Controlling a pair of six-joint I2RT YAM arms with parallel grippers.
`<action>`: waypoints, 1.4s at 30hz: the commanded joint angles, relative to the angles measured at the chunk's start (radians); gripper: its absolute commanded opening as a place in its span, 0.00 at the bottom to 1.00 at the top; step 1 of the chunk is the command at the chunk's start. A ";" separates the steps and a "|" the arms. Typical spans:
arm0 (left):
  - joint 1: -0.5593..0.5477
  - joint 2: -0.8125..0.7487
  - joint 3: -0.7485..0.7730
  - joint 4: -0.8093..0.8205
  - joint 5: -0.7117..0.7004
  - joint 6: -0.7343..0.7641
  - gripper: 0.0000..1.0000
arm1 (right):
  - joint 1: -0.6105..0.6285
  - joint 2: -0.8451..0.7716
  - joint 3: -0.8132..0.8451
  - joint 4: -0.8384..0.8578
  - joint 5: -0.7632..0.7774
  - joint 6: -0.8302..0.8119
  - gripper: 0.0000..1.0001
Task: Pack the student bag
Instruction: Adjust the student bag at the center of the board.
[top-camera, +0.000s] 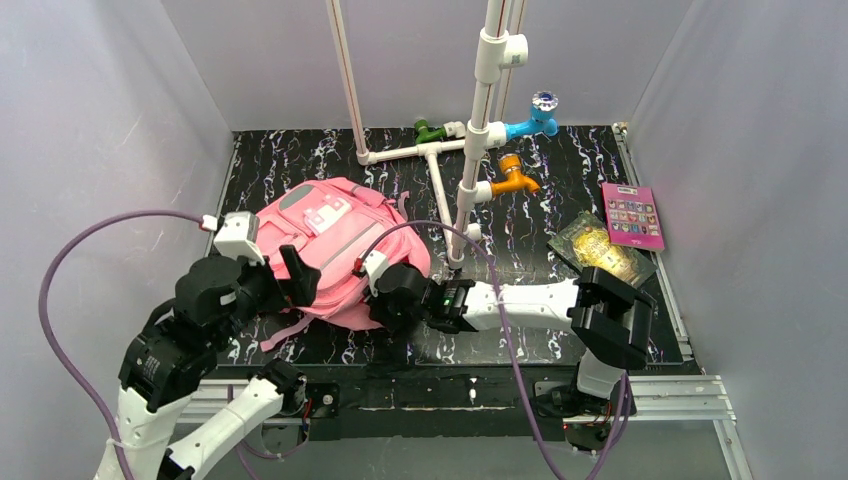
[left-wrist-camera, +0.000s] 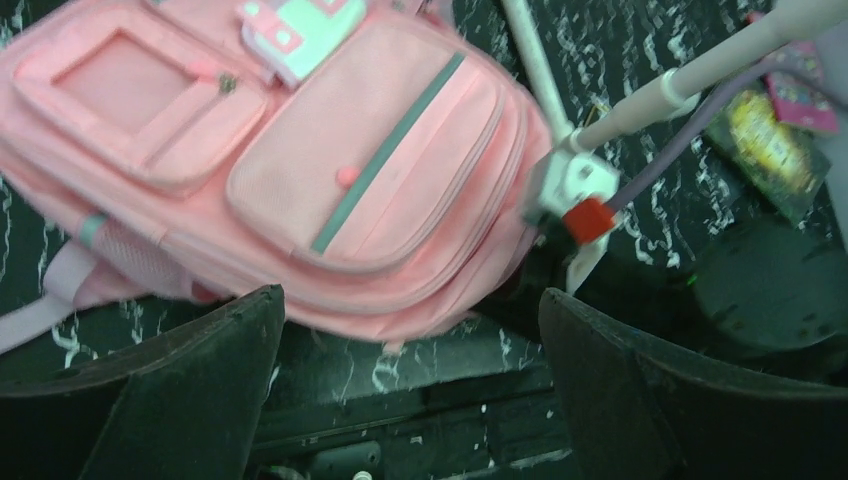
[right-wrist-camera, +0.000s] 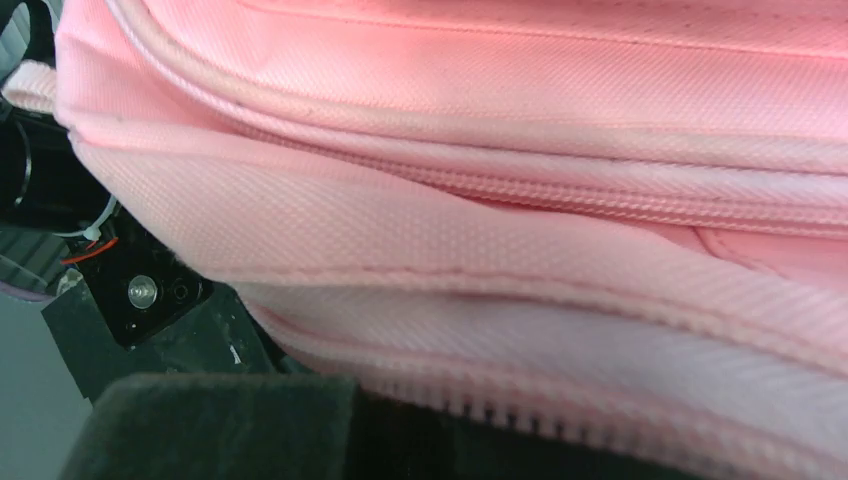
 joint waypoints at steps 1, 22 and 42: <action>0.007 -0.025 -0.120 -0.133 -0.050 -0.084 0.96 | -0.046 -0.109 0.088 0.061 0.023 0.045 0.01; 0.009 0.056 -0.211 -0.015 -0.131 -0.100 0.96 | -0.232 0.033 0.340 -0.291 0.234 -0.359 0.02; 0.234 0.272 0.105 -0.064 0.072 -0.060 0.98 | 0.176 -0.004 0.137 0.066 0.318 0.290 0.72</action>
